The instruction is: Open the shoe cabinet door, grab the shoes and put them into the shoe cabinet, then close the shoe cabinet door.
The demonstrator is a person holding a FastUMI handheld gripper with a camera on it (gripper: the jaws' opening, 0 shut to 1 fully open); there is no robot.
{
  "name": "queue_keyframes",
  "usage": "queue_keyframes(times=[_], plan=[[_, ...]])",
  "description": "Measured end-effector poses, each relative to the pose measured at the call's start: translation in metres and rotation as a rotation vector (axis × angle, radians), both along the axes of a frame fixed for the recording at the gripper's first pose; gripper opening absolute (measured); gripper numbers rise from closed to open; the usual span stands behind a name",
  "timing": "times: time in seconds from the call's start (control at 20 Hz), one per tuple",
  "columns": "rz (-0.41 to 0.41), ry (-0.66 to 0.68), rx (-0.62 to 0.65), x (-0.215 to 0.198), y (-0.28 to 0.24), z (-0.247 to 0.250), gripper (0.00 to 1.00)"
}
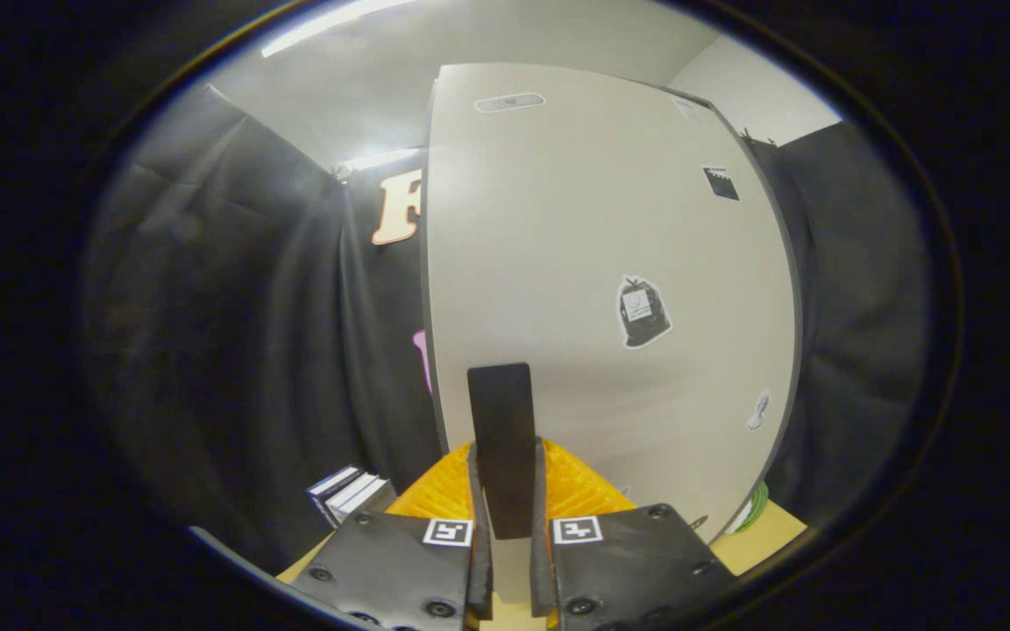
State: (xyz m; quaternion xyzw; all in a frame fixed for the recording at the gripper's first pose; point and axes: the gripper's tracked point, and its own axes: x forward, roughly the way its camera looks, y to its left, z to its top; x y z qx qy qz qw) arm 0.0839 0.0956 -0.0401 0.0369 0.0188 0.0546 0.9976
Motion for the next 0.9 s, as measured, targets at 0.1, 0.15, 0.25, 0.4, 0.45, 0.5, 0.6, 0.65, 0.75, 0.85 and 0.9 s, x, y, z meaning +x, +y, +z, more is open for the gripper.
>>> queue_keyframes(times=[0.1,0.15,0.25,0.4,0.45,0.5,0.6,0.65,0.75,0.85,0.9], plan=[[0.036,0.004,0.001,-0.009,-0.003,0.001,0.19],[0.059,0.004,0.002,-0.015,-0.005,0.002,0.19],[0.11,0.013,0.002,-0.031,-0.013,0.001,0.19],[0.194,0.023,-0.002,-0.046,-0.025,0.003,0.19],[0.221,0.024,0.0,-0.049,-0.029,0.004,0.19],[0.245,0.028,0.002,-0.05,-0.034,0.005,0.19],[0.285,0.032,0.007,-0.05,-0.046,0.007,0.19],[0.303,0.036,0.01,-0.05,-0.053,0.008,0.19],[0.333,0.044,0.015,-0.04,-0.06,0.008,0.19],[0.359,0.052,0.019,-0.031,-0.07,0.009,0.19],[0.368,0.055,0.02,-0.029,-0.075,0.008,0.19]])
